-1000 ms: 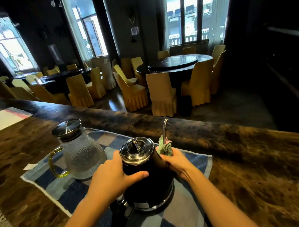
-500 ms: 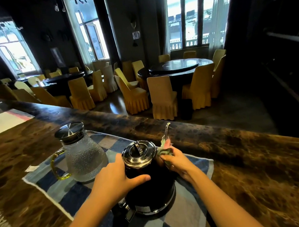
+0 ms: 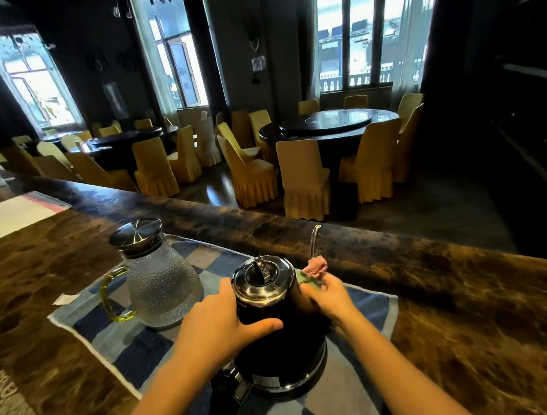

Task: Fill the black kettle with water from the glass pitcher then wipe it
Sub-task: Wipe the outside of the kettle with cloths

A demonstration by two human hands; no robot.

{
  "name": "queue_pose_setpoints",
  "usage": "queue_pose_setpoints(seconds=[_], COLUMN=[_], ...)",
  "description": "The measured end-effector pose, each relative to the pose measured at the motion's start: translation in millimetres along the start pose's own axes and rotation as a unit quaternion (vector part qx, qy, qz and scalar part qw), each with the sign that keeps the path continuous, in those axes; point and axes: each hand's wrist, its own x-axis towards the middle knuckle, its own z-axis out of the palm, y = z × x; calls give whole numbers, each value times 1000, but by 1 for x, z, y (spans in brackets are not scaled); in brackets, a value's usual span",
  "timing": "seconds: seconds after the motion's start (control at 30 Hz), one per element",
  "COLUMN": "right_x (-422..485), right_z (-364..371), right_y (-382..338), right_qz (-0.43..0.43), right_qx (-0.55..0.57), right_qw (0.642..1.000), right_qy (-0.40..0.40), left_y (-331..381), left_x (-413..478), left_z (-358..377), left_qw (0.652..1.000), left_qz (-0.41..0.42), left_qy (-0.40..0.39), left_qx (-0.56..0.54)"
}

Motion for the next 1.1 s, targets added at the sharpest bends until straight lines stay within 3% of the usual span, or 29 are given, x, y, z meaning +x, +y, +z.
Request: queue_pose_setpoints(seconds=[0.17, 0.27, 0.43, 0.5, 0.63, 0.73, 0.83, 1.0, 1.1], right_x=[16, 16, -2, 2, 16, 22, 18, -5, 7], right_z=[-17, -18, -2, -4, -14, -22, -15, 6, -4], right_y=[-47, -45, -10, -14, -40, -64, -55, 11, -1], right_qz=[-81, -102, 46, 53, -29, -112, -121, 1, -5], right_qx=[-100, -106, 0, 5, -70, -17, 18, -28, -45], right_qw=[991, 988, 999, 999, 997, 993, 991, 999, 998], right_qy=[22, 54, 19, 6, 23, 41, 60, 44, 32], left_y=[-2, -1, -2, -2, -3, -3, -3, -2, -2], left_x=[0, 1, 2, 2, 1, 2, 1, 0, 0], left_z=[-3, -2, 0, 0, 0, 1, 2, 3, 3], left_qw=[1000, 1000, 1000, 1000, 1000, 1000, 1000, 1000, 1000], left_qz=[8, 9, 9, 11, 13, 19, 17, 13, 15], left_qy=[-11, -3, 0, 3, 5, 12, 20, 21, 21], left_qx=[-6, 7, 8, 4, -3, -7, -9, -9, -1])
